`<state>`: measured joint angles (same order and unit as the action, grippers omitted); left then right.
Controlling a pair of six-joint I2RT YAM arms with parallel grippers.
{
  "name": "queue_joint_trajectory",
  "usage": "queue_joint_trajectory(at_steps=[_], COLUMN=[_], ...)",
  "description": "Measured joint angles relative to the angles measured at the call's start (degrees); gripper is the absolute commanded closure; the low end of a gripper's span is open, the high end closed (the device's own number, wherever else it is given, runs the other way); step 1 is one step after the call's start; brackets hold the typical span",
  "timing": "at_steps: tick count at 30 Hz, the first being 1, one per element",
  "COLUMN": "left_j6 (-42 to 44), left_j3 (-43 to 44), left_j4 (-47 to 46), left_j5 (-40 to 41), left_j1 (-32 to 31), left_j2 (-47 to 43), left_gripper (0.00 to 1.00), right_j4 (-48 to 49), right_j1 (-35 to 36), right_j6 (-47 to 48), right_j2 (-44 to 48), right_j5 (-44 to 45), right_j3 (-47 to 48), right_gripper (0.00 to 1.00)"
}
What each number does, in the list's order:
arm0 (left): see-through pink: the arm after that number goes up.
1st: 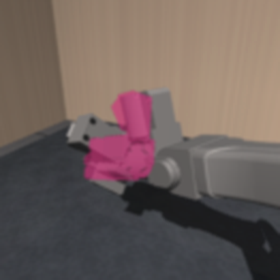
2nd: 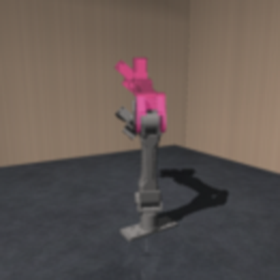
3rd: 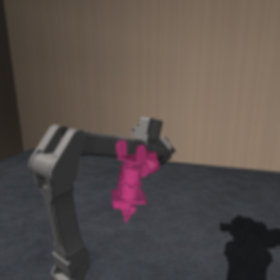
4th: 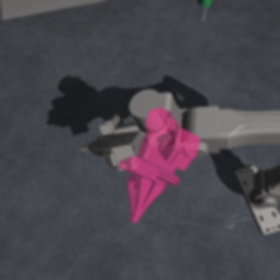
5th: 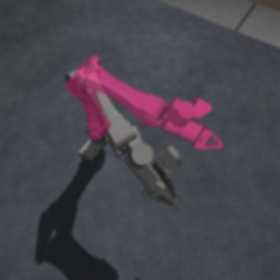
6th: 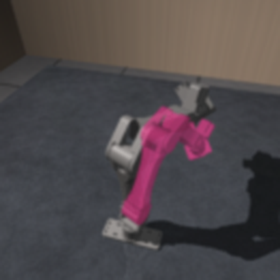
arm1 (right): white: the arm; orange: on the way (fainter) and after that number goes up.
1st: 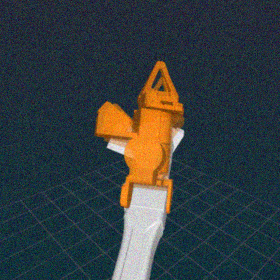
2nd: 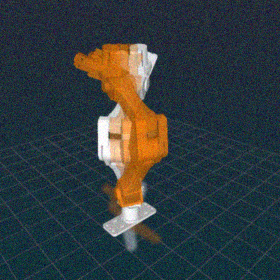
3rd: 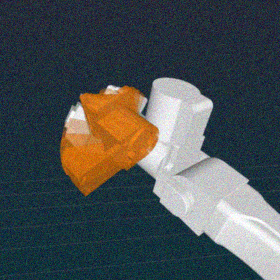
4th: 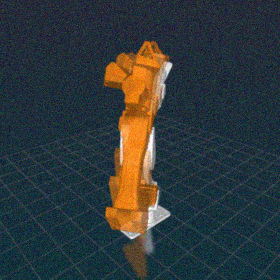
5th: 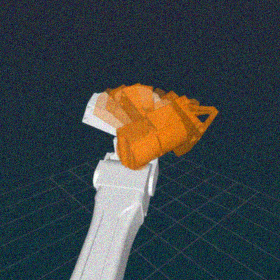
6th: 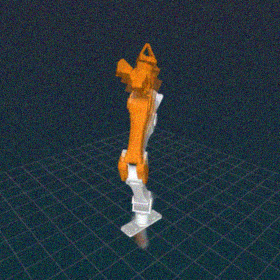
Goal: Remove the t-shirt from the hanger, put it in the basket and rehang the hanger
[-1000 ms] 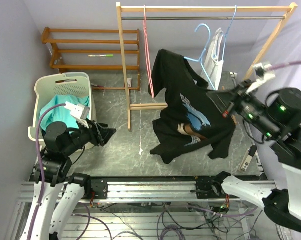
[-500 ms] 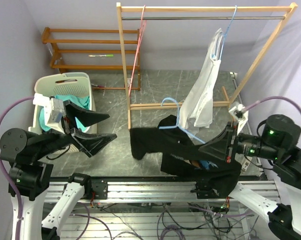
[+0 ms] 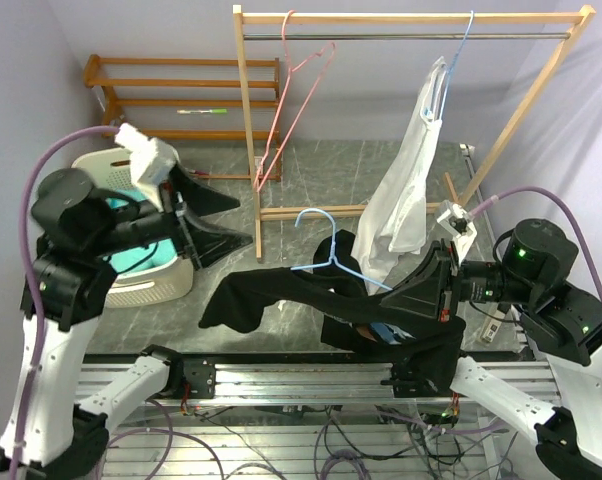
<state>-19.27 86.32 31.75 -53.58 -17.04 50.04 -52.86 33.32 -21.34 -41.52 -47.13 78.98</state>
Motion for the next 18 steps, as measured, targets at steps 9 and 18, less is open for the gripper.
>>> queue_joint_trajectory(at_steps=[9, 18], left_j6=[11.63, 13.46], left_j3=[2.80, -0.81], left_j4=[10.78, 9.01], left_j5=[6.25, 5.75], left_j1=[-13.70, -15.47], left_j2=[7.91, 3.15], left_gripper=[0.17, 0.22], right_j4=[4.24, 10.99], right_j1=[0.00, -0.02], right_j6=[-0.55, -2.43], right_j2=[-1.68, -3.39], right_j5=[-1.36, -2.89], right_j3=[0.07, -2.80], right_gripper=[1.00, 1.00])
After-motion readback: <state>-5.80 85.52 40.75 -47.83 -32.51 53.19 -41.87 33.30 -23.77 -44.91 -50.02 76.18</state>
